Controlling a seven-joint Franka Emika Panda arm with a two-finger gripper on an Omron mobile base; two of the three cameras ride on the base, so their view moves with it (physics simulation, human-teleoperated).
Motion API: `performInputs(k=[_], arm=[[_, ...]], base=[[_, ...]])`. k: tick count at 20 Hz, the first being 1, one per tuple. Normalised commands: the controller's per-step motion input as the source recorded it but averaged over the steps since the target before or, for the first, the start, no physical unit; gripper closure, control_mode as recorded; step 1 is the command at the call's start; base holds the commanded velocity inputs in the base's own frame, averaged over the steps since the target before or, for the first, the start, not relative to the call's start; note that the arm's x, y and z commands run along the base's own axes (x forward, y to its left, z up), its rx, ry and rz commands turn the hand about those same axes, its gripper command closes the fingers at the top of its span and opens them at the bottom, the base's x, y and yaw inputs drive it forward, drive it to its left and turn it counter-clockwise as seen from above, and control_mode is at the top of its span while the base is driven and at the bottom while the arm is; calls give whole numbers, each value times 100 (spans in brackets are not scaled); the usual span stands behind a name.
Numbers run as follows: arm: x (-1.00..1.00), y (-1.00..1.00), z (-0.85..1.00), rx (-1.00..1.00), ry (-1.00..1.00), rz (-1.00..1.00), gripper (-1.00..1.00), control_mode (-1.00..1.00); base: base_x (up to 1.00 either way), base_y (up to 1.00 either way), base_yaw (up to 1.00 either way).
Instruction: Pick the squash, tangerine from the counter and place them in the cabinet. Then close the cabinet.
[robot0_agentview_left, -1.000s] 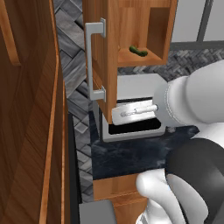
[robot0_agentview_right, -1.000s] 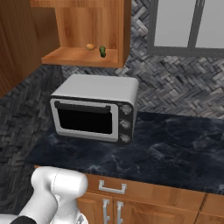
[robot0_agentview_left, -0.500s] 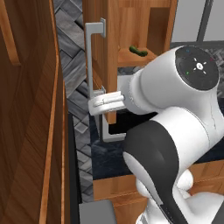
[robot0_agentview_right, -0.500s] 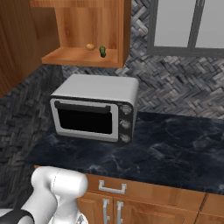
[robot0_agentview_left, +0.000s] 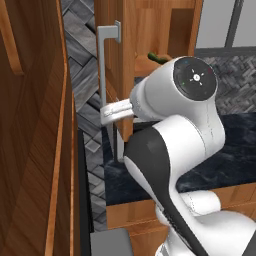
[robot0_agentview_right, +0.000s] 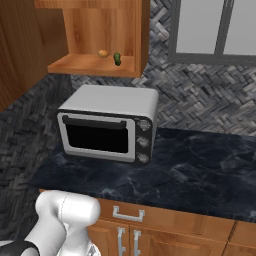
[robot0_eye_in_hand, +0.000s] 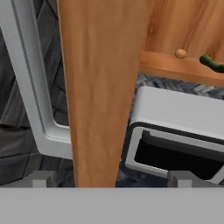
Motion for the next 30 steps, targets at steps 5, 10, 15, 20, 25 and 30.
performInputs(k=[5,10,15,20,25,30], arm=[[40,0,-18,-7,-16,0,-100,-100],[5,-18,20,-3,7,0,-100,-100],[0,-58,45,0,23,0,-100,-100],[6,-69,28,-1,16,0,-100,-100],[37,-49,-11,-7,-8,0,-100,-100],[40,-23,-57,-14,-33,-1,-100,-100]], base=[[0,0,0],[0,0,0],[0,0,0],[0,0,0],[0,0,0],[0,0,0]])
